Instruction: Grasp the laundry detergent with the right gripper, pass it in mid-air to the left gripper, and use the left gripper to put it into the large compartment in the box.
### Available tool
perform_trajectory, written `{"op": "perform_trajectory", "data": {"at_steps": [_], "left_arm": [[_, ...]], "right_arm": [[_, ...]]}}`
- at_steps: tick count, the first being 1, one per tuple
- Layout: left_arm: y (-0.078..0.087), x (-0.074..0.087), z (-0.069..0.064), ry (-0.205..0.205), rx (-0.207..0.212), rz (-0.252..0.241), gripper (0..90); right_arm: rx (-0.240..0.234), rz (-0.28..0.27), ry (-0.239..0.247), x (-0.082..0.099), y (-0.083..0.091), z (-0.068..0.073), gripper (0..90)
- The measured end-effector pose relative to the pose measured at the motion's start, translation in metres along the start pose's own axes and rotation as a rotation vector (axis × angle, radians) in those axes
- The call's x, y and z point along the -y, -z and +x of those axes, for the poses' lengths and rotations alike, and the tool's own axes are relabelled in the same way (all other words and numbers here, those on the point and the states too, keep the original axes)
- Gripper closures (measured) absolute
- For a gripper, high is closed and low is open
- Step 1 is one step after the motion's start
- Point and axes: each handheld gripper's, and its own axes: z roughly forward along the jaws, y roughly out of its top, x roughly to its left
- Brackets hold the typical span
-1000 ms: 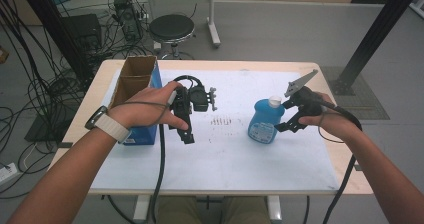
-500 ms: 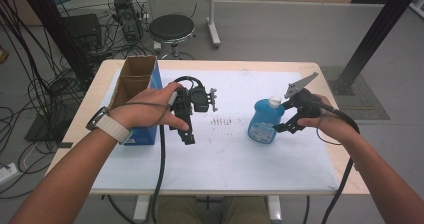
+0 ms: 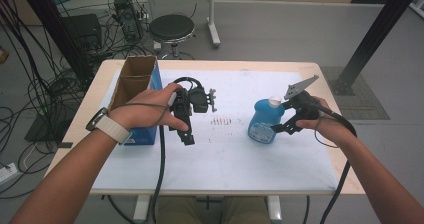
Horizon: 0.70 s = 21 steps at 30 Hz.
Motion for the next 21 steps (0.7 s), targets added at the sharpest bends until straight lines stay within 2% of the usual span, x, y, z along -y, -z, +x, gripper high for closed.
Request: {"op": "perform_trajectory", "data": {"at_steps": [11, 21], "left_arm": [[-0.0005, 0.0003, 0.0003, -0.001, -0.001, -0.003, 9.9], [-0.0002, 0.0009, -0.0001, 0.002, -0.002, -0.004, 9.9]], "right_arm": [[0.013, -0.040, -0.002, 0.0022, -0.0021, 0.0016, 5.9], [0.019, -0.048, -0.010, 0.0059, -0.0068, 0.0025, 6.1]]}}
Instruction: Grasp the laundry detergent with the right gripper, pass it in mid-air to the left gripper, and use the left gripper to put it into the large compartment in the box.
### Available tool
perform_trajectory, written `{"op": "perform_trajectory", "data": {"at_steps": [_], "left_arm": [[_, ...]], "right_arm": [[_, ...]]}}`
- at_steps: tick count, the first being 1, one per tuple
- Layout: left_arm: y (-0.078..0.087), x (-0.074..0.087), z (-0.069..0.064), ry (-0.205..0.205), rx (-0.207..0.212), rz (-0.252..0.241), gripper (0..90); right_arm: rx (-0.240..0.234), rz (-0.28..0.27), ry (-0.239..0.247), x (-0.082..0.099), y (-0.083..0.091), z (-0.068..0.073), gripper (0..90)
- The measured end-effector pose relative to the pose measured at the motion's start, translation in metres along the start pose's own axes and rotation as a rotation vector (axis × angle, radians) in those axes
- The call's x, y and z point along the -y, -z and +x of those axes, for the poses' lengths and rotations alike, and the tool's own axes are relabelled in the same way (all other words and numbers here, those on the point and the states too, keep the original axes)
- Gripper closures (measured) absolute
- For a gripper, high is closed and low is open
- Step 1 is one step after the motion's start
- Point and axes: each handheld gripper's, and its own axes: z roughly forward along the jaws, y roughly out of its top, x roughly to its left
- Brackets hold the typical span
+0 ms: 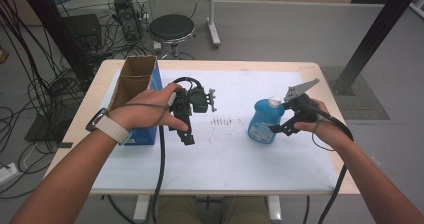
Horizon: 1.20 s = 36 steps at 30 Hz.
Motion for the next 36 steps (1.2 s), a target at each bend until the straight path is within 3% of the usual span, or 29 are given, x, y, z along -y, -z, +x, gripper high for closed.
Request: {"op": "perform_trajectory", "data": {"at_steps": [36], "left_arm": [[0.0007, 0.0010, -0.0001, 0.002, 0.001, -0.004, 9.9]], "right_arm": [[0.004, -0.004, -0.011, 0.0012, -0.0043, -0.0019, 6.4]]}}
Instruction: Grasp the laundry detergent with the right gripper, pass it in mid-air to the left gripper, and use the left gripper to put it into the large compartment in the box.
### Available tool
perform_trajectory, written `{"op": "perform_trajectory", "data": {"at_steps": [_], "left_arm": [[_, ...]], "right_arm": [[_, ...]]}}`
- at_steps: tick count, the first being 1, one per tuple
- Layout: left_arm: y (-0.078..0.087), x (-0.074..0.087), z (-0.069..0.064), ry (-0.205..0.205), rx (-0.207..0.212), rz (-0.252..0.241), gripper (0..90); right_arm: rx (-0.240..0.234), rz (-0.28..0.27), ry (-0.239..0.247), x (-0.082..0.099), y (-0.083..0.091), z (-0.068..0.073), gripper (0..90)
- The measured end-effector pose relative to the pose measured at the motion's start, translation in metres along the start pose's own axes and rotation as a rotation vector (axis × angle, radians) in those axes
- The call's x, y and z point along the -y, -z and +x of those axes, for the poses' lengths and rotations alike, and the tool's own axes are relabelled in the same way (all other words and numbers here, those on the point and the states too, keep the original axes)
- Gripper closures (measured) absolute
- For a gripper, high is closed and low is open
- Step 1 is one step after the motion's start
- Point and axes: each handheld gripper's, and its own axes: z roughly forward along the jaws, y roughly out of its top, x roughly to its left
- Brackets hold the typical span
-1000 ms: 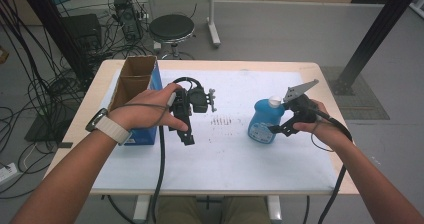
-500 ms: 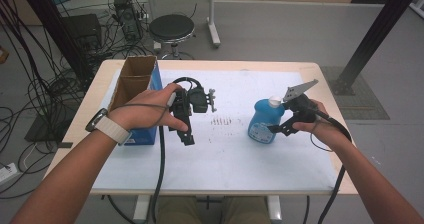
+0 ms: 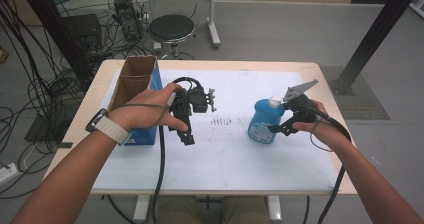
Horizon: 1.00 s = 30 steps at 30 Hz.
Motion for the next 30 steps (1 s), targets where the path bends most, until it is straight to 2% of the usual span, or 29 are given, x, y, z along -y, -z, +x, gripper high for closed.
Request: {"op": "perform_trajectory", "data": {"at_steps": [30], "left_arm": [[0.0002, 0.0015, -0.0004, 0.004, -0.003, -0.008, 9.9]], "right_arm": [[0.003, 0.005, -0.003, 0.0002, 0.0002, 0.0005, 6.7]]}}
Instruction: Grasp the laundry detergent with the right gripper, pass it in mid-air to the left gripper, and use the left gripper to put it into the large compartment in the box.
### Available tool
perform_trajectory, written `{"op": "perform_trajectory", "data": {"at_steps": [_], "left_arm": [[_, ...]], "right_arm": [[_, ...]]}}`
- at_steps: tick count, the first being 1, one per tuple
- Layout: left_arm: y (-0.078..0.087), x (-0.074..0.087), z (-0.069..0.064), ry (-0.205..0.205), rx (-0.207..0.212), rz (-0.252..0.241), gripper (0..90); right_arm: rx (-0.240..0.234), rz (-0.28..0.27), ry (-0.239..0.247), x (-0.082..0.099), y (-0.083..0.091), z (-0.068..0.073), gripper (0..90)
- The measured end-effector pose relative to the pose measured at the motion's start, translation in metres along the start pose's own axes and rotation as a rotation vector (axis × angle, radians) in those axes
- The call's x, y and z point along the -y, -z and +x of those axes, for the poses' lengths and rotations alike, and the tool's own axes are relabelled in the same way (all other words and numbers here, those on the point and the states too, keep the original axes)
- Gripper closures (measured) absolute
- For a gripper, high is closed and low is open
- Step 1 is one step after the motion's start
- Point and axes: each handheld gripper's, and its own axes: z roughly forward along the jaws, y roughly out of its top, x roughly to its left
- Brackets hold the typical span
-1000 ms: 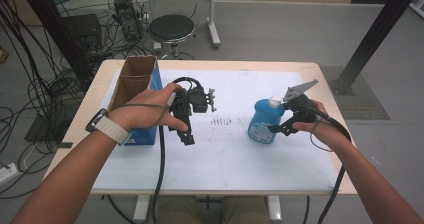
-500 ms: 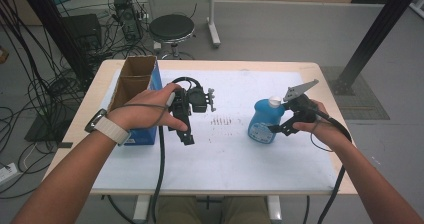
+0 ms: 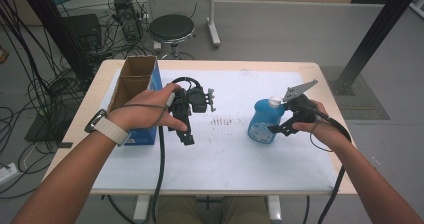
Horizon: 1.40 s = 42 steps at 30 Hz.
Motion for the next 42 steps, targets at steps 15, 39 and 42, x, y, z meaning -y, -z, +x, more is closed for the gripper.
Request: {"op": "perform_trajectory", "data": {"at_steps": [15, 39, 42], "left_arm": [[-0.0001, -0.0002, -0.0004, 0.000, 0.001, 0.002, 9.9], [0.0009, -0.0003, -0.0011, 0.000, 0.001, 0.000, 9.9], [0.0011, 0.0003, -0.0008, 0.000, 0.002, -0.003, 9.9]], "right_arm": [[0.003, -0.002, 0.001, 0.0000, 0.0004, 0.0006, 6.7], [0.004, -0.007, -0.008, 0.0004, 0.0024, 0.0001, 6.7], [0.002, -0.010, -0.006, 0.0001, 0.0023, 0.0002, 6.7]]}}
